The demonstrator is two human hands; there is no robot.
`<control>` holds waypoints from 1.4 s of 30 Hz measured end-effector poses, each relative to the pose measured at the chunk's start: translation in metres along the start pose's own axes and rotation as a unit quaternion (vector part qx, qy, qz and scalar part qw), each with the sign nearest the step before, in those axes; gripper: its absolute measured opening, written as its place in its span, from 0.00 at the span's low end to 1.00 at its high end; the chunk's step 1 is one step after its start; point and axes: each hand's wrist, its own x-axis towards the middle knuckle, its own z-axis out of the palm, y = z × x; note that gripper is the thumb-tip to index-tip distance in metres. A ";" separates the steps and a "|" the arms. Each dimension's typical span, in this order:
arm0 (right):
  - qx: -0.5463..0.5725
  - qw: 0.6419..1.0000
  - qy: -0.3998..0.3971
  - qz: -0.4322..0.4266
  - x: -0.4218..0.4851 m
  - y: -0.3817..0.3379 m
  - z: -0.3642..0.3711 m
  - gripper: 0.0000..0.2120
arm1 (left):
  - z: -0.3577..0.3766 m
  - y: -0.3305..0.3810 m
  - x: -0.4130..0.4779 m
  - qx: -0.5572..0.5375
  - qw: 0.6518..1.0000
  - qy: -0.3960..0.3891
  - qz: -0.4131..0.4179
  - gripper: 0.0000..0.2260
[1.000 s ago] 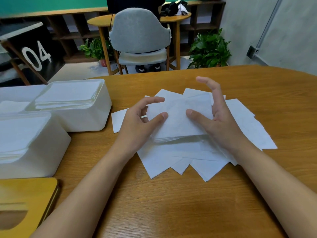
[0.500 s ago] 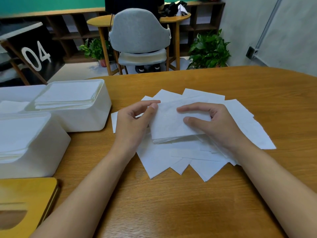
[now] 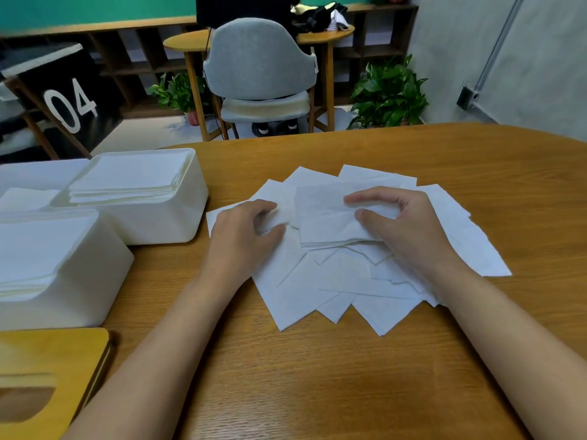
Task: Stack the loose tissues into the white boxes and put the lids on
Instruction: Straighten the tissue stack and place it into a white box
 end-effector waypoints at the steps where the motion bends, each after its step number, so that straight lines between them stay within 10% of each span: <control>1: -0.005 1.000 -0.001 -0.001 0.000 0.000 0.000 0.13 | 0.000 -0.001 0.001 0.004 1.000 0.006 0.008 0.17; 13: -0.022 0.998 0.049 -0.018 0.005 0.004 0.000 0.16 | -0.005 0.007 -0.002 0.026 0.983 0.123 0.135 0.04; 31: -0.004 0.994 -0.069 -0.086 -0.007 -0.011 0.003 0.26 | -0.020 0.041 -0.016 -0.278 0.952 -0.005 0.128 0.09; 42: 0.021 0.997 -0.070 -0.033 -0.006 -0.010 0.013 0.07 | -0.013 0.033 -0.011 -0.186 0.974 0.019 0.127 0.15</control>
